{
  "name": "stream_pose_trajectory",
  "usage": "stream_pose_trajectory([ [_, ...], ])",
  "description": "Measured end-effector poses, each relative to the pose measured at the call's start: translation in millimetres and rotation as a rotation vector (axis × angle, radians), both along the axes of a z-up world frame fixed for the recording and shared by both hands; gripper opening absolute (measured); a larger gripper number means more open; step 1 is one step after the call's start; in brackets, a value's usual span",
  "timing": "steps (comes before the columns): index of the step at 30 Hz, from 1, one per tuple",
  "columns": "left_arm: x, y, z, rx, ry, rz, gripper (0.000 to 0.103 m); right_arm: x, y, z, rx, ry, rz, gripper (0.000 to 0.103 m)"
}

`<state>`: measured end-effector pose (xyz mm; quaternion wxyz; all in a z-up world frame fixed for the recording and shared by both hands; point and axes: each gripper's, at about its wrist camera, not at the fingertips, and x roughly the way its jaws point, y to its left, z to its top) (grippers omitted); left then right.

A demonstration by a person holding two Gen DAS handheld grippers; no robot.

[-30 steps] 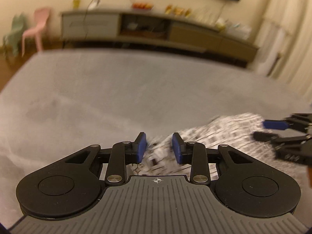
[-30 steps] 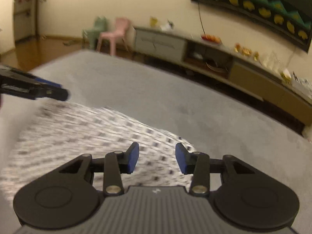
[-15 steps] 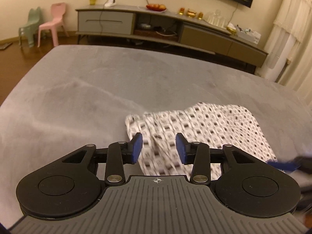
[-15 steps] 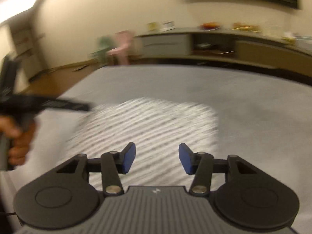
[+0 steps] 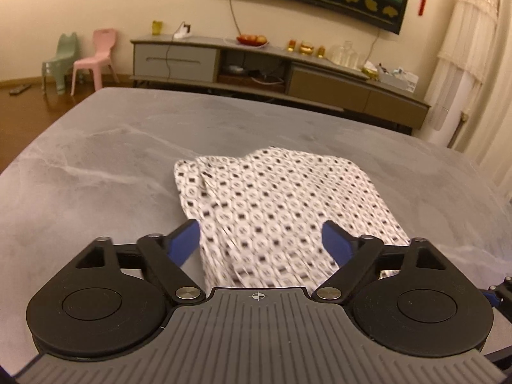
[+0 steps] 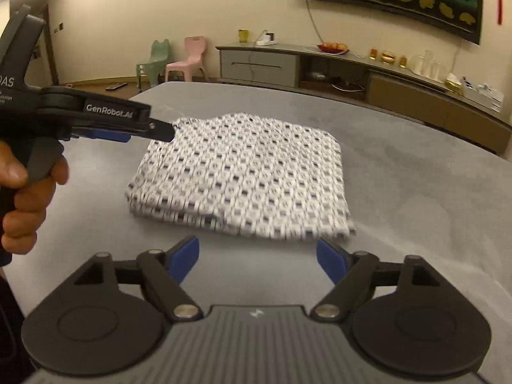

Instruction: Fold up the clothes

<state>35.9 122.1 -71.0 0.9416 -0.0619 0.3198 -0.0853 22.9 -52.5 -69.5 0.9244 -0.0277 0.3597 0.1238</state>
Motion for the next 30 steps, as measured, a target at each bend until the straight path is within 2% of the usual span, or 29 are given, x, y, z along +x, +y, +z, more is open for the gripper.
stream_pose_trajectory([
  [4,-26,-11,-7,0.014,0.015,0.026,0.086,-8,5,-11,0.015,0.036,-0.036,0.086],
  [6,-36,-8,-11,-0.003,0.024,0.054,0.089,-10,5,-14,0.02,0.044,-0.067,0.089],
  [11,-54,4,-22,-0.079,0.052,0.096,0.089,-20,4,-10,0.048,0.041,-0.08,0.093],
  [14,-59,5,-24,-0.074,0.063,0.12,0.089,-22,6,-12,0.048,0.042,-0.084,0.094],
  [19,-61,-3,-29,-0.02,0.081,0.137,0.089,-22,6,-15,0.043,0.047,-0.096,0.094],
  [30,-59,-4,-33,-0.059,0.088,0.101,0.089,-18,4,-24,0.026,0.05,-0.131,0.095],
])
